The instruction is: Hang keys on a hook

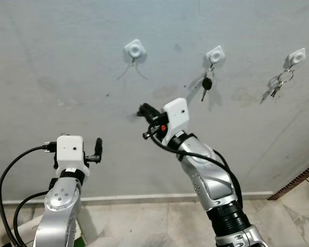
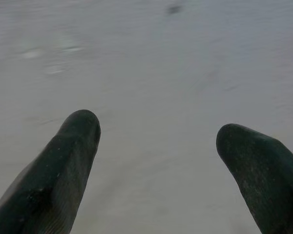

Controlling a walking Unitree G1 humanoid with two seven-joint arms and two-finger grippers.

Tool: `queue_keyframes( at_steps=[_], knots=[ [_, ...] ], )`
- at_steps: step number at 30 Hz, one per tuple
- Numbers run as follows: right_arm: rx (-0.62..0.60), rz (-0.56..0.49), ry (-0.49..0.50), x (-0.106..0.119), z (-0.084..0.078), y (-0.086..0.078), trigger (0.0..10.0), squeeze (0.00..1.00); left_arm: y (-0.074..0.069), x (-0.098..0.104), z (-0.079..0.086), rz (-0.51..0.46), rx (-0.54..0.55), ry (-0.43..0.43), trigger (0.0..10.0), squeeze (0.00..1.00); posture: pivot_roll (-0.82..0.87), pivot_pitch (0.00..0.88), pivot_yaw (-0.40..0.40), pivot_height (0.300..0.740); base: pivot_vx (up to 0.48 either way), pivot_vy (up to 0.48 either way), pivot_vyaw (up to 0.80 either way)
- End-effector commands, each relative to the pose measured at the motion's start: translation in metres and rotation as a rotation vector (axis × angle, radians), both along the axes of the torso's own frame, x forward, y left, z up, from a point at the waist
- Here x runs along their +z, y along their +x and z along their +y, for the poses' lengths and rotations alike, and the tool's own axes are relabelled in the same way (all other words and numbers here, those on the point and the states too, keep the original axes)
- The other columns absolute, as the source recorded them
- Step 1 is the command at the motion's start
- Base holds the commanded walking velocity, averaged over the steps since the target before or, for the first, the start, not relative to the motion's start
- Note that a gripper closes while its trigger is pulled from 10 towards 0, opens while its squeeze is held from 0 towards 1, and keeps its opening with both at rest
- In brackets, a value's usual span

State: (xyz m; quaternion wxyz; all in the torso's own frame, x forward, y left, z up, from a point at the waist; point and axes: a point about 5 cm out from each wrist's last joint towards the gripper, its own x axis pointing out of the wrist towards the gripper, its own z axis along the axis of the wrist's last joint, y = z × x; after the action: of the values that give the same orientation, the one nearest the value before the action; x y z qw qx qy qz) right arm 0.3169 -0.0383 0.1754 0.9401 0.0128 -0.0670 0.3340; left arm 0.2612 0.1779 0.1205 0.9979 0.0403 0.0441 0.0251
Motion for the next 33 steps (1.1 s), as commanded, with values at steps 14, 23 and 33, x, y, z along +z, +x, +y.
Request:
queue_keyframes(
  at_steps=[14, 23, 33],
  knots=[
    [-0.029, 0.007, -0.016, -0.006, -0.008, -0.003, 10.0, 0.00, 0.001, 0.004, -0.013, -0.034, -0.046, 0.008, 10.0, 0.00, 0.14, 0.017, -0.051, 0.740, 0.000, 0.000, 0.00],
    [0.021, -0.004, 0.000, -0.001, 0.006, -0.008, 10.0, 0.00, 0.003, 0.010, -0.011, -0.078, 0.005, 0.088, 10.0, 0.00, 0.16, 0.027, -0.058, 0.740, 0.000, 0.000, 0.00],
    [0.095, -0.044, 0.003, 0.006, 0.024, -0.014, 10.0, 0.00, -0.002, 0.013, -0.011, -0.098, -0.011, 0.058, 10.0, 0.00, 0.16, 0.035, -0.063, 0.740, 0.000, 0.000, 0.00]
  ],
)
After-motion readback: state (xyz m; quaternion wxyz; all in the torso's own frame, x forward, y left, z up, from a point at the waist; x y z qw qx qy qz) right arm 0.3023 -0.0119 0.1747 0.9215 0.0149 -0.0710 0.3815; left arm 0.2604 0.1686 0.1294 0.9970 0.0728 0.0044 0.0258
